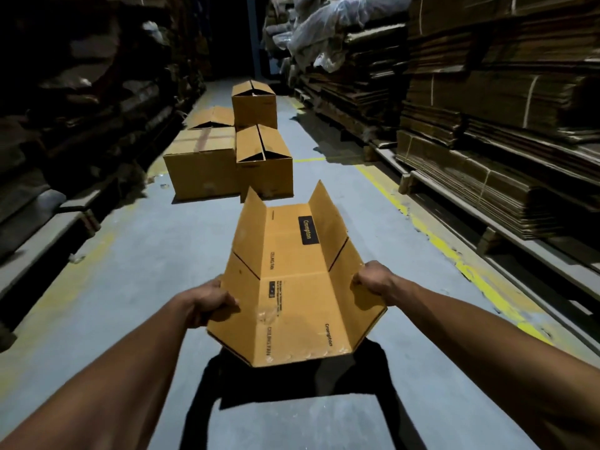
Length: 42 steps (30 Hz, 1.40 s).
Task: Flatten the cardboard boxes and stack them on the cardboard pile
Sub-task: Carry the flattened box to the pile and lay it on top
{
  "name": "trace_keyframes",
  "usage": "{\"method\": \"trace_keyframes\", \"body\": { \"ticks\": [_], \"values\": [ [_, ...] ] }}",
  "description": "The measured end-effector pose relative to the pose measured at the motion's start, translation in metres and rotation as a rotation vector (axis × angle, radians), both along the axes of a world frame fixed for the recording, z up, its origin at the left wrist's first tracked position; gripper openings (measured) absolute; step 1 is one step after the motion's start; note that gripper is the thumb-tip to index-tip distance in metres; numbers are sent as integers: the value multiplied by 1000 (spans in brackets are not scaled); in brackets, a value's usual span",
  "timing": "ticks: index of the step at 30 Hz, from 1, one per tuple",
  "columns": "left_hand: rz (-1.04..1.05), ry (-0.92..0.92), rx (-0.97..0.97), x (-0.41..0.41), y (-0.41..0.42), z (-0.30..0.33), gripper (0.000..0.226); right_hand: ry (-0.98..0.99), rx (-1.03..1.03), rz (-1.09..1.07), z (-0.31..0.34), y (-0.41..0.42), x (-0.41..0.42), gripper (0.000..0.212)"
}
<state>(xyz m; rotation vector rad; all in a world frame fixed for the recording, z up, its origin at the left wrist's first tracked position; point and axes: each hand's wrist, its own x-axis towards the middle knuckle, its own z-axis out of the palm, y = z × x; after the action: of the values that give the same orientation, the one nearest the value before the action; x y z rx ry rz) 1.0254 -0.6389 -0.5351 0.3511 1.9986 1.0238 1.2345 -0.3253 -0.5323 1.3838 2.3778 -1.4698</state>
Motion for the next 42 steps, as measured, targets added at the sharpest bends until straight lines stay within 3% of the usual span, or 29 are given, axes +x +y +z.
{"method": "trace_keyframes", "body": {
  "ticks": [8, 17, 24, 27, 32, 36, 42],
  "values": [
    [82, 154, 70, 7, 12, 63, 45, 60, 173, -16, 32, 19, 24, 33],
    [155, 294, 257, 7, 39, 192, 54, 206, 273, -104, 166, 44, 31, 35],
    [139, 399, 301, -8, 44, 298, 18, 313, 333, -197, 281, 46, 9, 24],
    [179, 345, 411, -15, 38, 305, 13, 373, 323, -217, 311, 47, 3, 22],
    [411, 114, 682, -6, 45, 288, 65, 381, 382, -215, 337, 43, -1, 29],
    [497, 74, 748, -24, 55, 310, 37, 394, 393, -185, 378, 50, -4, 18],
    [581, 113, 798, -52, 62, 434, 34, 398, 357, -204, 507, 62, -22, 14]
  ]
}}
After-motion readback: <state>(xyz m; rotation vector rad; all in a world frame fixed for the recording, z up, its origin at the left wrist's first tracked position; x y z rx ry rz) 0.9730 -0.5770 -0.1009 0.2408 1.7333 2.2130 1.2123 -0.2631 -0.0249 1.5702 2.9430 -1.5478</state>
